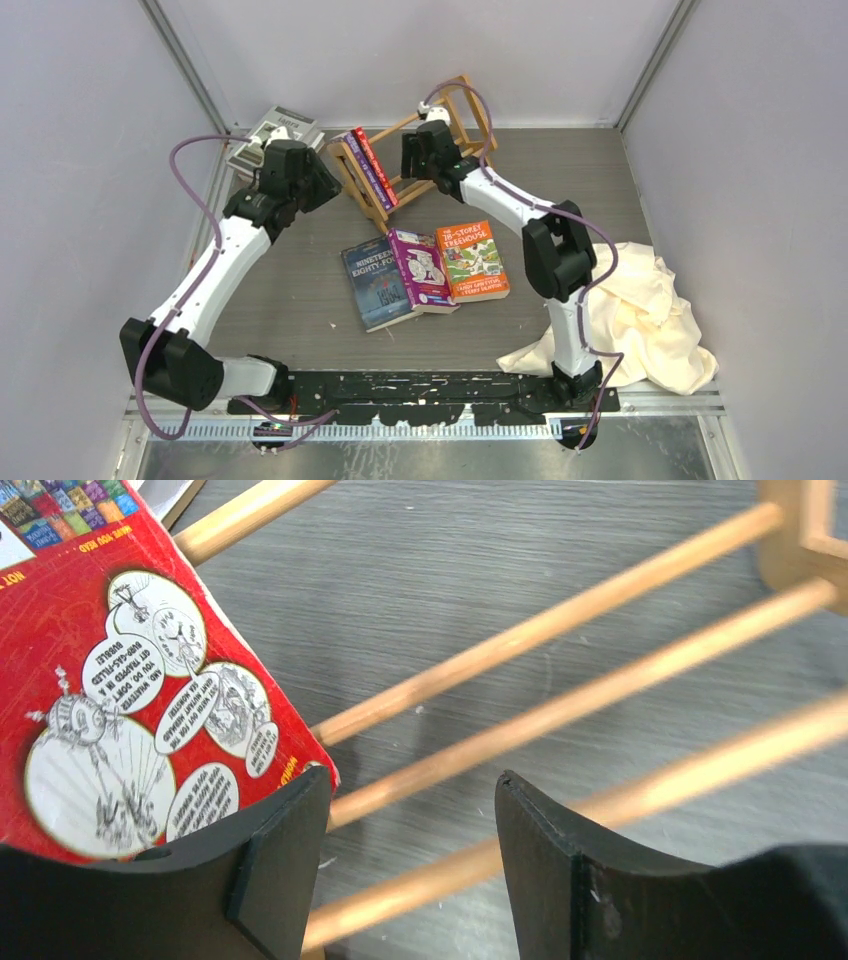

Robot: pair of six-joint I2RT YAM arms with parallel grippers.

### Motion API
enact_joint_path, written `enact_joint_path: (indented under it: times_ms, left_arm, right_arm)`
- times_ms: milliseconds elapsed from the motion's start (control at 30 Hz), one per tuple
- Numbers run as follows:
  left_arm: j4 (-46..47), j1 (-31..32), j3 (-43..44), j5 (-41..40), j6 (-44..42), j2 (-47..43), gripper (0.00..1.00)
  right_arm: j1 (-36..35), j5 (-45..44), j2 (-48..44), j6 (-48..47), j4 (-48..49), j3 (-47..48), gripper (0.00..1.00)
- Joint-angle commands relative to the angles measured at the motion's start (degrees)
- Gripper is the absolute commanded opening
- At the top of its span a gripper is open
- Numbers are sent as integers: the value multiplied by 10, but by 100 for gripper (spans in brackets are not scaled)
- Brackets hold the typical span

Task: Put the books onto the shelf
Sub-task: Adjust the book on the shelf, then pick up the book from the center of the board.

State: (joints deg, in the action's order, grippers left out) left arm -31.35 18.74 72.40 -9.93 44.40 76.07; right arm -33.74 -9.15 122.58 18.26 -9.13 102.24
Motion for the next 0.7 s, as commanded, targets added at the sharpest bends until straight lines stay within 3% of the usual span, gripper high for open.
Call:
enact_joint_path:
  times_ms: [0, 300, 667]
  left_arm:
    - [-11, 4, -15, 6, -1, -49, 45]
    - [-44, 34, -52, 9, 7, -121, 45]
    - [-68, 85, -69, -7, 20, -169, 45]
  right_arm:
    - [0, -72, -108, 56, 2, -60, 67]
    - [-43, -182, -273, 140, -25, -236, 70]
    - [-119, -316, -492, 369, -71, -463, 74]
